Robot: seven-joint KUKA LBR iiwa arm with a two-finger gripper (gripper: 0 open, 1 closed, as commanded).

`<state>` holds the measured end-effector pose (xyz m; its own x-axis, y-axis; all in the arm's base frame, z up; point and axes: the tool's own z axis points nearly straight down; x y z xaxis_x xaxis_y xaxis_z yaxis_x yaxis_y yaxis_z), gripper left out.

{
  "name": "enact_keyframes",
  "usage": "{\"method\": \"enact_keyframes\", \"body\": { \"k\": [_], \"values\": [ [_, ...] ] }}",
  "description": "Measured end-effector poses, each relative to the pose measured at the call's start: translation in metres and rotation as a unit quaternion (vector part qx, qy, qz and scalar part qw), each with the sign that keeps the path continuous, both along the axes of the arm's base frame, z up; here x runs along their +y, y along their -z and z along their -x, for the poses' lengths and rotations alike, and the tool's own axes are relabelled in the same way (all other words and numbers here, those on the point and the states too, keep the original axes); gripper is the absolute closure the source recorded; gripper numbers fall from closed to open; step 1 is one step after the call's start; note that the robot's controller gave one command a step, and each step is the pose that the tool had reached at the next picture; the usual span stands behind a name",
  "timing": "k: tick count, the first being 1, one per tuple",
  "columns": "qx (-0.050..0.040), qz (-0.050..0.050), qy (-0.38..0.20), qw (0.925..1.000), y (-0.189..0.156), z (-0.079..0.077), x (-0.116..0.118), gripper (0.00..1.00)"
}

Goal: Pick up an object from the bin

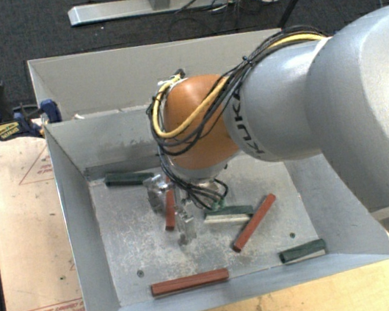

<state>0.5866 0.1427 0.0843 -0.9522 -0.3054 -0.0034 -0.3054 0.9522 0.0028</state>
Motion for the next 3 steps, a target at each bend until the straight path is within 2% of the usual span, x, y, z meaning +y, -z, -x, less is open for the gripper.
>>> {"method": "enact_keyframes", "body": {
  "k": [1,2,3],
  "values": [
    [0.0001,0.001,-0.098,0.9952,-0.010,-0.017,-0.034,0.00],
    [-0.0008,0.003,-0.163,0.9865,-0.006,-0.021,-0.034,0.00],
    [-0.0016,0.000,-0.211,0.9774,0.004,-0.033,-0.026,0.00]
  ]
}}
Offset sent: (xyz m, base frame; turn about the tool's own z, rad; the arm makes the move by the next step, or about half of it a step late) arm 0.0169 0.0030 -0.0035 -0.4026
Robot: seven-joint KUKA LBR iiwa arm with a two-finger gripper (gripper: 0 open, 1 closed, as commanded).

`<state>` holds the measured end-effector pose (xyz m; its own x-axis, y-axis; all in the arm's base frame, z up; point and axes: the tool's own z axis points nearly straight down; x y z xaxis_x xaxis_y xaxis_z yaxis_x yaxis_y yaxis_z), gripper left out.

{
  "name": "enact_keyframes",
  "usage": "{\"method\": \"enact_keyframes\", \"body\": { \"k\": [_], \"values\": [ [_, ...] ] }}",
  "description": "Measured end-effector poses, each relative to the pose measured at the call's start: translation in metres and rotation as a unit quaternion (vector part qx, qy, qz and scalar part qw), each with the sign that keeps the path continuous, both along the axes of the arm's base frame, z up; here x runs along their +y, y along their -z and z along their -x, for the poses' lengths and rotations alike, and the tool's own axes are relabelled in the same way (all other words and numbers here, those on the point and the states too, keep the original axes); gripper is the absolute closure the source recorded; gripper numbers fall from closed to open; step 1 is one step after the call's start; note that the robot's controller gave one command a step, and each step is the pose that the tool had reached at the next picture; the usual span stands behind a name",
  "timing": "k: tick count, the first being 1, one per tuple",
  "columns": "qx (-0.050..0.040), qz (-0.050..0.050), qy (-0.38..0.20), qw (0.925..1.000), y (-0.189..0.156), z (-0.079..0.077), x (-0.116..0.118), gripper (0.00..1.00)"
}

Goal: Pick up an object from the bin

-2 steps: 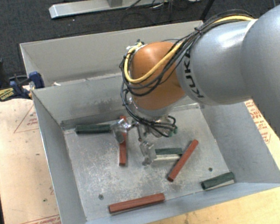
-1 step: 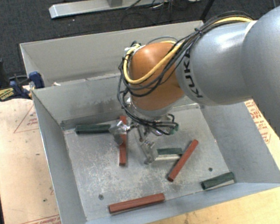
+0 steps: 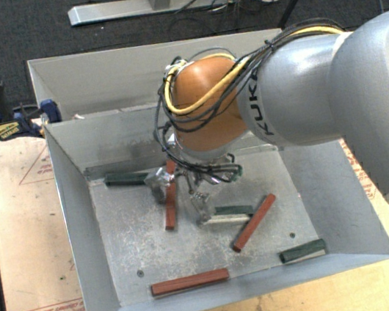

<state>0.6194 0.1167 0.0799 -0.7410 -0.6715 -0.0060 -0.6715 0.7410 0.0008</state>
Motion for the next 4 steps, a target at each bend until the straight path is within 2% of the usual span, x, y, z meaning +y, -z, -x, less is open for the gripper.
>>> {"method": "enact_keyframes", "body": {
  "k": [1,2,3,4],
  "values": [
    [0.0017,0.001,0.021,0.9998,0.000,0.006,-0.029,0.00],
    [0.0002,0.002,0.034,0.9994,0.002,-0.015,-0.016,0.00],
    [0.0002,-0.001,0.042,0.9991,0.001,-0.024,-0.013,0.00],
    [0.0013,0.001,0.054,0.9985,-0.002,-0.018,-0.048,0.00]
  ]
}}
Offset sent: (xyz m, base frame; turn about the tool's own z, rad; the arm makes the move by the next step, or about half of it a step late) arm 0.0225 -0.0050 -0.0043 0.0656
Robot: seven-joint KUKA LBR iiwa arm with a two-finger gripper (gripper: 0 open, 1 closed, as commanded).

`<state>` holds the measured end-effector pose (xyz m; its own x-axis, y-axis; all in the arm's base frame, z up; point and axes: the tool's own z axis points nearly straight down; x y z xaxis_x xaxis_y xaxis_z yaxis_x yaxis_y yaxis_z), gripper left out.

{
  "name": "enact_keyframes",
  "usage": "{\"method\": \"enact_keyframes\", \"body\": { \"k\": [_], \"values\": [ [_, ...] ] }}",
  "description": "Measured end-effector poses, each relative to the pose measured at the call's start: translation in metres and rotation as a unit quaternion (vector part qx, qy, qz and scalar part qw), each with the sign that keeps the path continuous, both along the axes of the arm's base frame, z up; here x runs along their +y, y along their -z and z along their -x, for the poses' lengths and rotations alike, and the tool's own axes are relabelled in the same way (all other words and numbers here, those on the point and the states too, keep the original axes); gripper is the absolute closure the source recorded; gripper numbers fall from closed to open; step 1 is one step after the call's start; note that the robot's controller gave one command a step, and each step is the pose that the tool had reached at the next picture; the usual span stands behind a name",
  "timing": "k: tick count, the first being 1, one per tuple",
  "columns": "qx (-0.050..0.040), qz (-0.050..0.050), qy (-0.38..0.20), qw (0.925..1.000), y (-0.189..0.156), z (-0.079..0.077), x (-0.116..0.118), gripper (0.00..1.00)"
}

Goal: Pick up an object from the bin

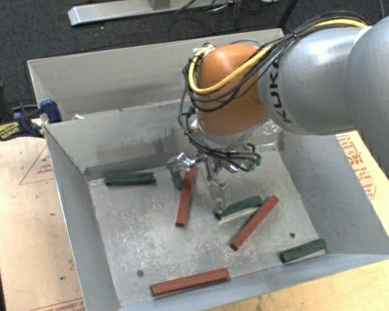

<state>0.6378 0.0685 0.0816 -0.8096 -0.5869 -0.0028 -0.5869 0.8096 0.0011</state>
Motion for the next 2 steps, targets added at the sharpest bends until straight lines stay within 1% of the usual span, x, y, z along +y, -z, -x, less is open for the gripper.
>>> {"method": "enact_keyframes", "body": {
  "k": [1,2],
  "values": [
    [-0.0003,-0.001,0.014,0.9999,0.007,-0.002,-0.037,0.00],
    [-0.0008,0.000,0.025,0.9997,0.001,0.002,0.043,1.00]
  ]
}}
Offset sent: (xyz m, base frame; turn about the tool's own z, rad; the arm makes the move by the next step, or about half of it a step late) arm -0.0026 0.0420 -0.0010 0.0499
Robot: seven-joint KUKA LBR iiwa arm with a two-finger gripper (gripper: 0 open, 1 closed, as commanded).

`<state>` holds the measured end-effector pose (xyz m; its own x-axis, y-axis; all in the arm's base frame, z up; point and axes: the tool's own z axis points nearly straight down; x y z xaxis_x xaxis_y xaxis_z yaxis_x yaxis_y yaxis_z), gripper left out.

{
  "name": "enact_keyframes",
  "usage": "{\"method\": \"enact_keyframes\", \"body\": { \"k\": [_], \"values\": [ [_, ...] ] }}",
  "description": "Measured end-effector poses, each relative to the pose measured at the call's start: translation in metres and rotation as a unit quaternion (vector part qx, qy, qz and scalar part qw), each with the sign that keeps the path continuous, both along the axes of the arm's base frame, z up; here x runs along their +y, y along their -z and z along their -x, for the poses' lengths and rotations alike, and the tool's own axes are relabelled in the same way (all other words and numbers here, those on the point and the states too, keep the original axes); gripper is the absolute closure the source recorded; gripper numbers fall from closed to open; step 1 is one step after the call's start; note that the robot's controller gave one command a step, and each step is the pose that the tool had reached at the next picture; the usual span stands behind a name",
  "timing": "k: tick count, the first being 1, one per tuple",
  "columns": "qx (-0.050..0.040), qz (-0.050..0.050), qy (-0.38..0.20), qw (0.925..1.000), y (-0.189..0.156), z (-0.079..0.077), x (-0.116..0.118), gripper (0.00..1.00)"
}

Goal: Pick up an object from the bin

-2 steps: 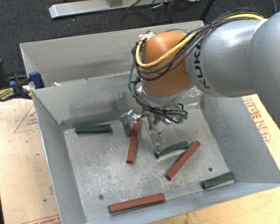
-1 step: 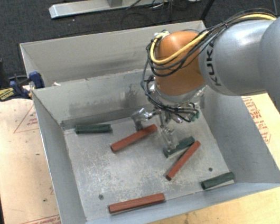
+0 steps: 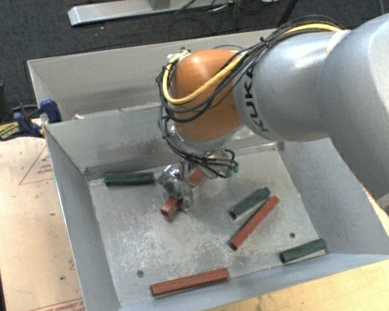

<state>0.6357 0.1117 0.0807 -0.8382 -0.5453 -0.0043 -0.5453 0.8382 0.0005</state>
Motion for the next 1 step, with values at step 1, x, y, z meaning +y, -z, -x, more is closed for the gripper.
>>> {"method": "enact_keyframes", "body": {
  "k": [1],
  "values": [
    [0.0001,0.000,0.000,1.0000,0.0000,0.0000,-0.0002,1.00]
  ]
}}
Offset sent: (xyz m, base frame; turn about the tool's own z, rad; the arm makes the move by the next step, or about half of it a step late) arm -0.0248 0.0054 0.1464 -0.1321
